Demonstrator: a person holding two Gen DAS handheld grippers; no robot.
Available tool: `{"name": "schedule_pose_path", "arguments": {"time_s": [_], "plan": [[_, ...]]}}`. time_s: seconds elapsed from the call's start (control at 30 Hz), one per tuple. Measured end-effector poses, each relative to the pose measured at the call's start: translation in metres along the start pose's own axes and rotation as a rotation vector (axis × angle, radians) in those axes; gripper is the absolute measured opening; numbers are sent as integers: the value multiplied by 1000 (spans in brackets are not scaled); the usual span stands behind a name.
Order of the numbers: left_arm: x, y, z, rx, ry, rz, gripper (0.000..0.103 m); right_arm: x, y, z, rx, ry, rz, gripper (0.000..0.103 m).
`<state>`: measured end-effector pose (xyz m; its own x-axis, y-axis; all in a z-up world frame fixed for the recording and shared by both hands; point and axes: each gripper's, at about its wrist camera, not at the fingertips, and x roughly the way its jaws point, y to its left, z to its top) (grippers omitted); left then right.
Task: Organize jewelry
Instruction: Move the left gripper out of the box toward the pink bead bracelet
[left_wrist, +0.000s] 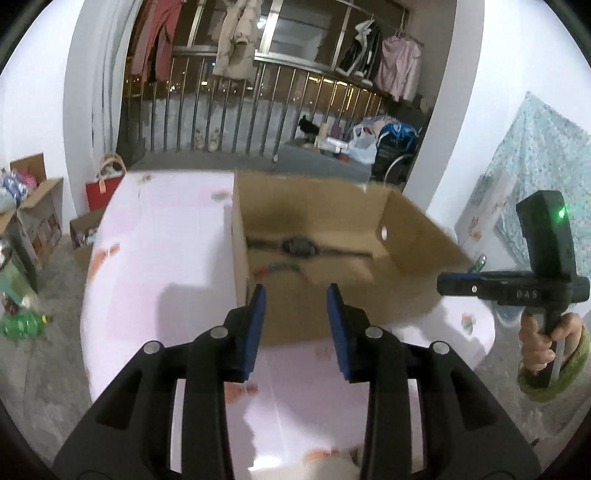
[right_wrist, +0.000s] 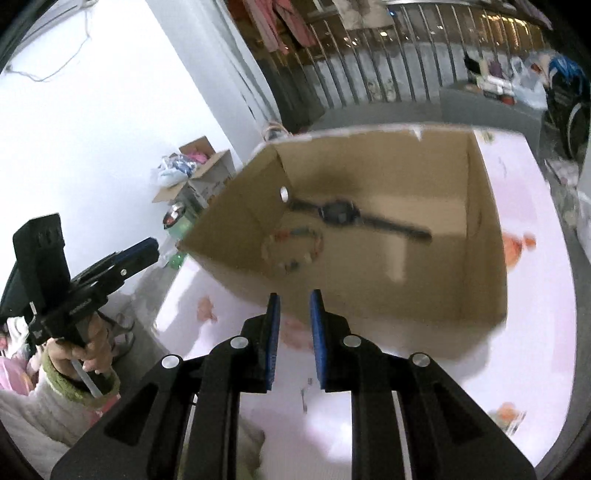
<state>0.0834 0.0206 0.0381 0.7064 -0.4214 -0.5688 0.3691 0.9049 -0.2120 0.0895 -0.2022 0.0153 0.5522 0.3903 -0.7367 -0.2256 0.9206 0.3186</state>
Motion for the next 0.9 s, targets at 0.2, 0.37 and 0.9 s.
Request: {"name": "schedule_pose_path", "arguments": {"time_s": [0.2,0.37,0.9], "plan": [[23,-24,-45,85,82,21,32,18,-9,-26,31,32,-82,17],[48,-44,-54,181,91,41,32,29,-5,-36,-20,21,-125,17],[86,-35,-35,226,111,100,32,26,-24,-28,23,-65,-183,8]]}}
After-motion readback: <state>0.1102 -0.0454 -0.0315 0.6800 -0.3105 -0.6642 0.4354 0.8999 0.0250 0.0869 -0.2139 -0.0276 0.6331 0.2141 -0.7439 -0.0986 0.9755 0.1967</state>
